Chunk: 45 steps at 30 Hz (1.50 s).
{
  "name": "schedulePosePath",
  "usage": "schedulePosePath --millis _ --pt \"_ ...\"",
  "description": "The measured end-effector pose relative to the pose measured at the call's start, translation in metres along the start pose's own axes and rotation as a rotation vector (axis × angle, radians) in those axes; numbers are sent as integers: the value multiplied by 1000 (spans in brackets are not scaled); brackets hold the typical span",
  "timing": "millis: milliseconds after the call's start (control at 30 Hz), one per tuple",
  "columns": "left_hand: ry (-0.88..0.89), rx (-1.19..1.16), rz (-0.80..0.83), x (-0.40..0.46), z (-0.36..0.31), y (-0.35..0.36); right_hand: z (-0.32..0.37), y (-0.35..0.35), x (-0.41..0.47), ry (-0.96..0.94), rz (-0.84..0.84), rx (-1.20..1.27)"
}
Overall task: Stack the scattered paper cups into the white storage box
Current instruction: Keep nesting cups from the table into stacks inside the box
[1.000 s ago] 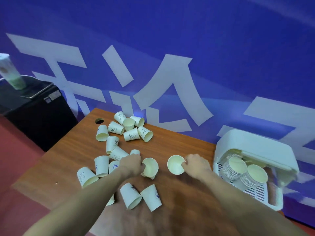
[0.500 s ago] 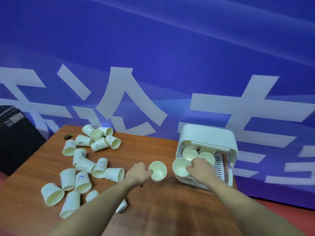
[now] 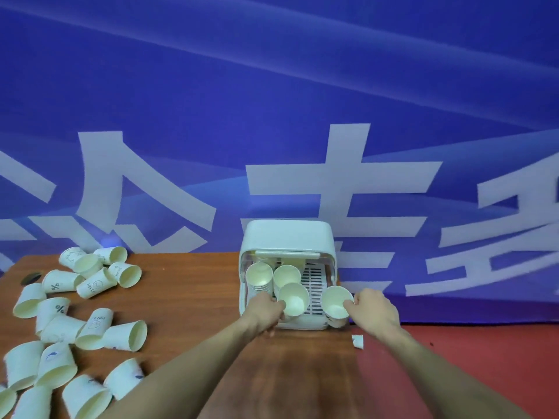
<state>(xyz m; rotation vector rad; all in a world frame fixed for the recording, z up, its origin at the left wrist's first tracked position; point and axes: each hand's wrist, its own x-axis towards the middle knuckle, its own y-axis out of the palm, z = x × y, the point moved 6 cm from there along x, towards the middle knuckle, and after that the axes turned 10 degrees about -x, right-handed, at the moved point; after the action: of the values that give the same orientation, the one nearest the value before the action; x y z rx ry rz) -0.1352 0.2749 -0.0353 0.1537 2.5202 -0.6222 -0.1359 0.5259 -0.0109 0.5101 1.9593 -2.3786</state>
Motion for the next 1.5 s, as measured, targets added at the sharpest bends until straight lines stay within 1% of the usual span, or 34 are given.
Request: schedulePosePath --millis 200,400,533,767,967,1100,1167,1367,1500 --pt "-96 -100 -5 28 -13 40 -43 2 22 82 -21 52" --pt "-200 -158 -10 55 -12 62 -56 18 46 96 -29 113" --pt "-282 -186 18 74 0 76 -63 31 63 105 -21 159" --pt "-359 -172 45 93 14 93 -66 48 75 72 -9 134" --pt "-369 -177 38 93 22 97 -49 42 73 8 -38 145" --pt "-322 -197 55 86 19 89 -37 27 70 -24 -90 107" --pt "-266 -133 48 81 17 79 -32 23 66 -37 -99 117" --pt "1 240 90 69 12 54 -3 14 56 -130 -98 134" --pt "215 568 49 58 8 35 19 20 56 -164 -78 86"
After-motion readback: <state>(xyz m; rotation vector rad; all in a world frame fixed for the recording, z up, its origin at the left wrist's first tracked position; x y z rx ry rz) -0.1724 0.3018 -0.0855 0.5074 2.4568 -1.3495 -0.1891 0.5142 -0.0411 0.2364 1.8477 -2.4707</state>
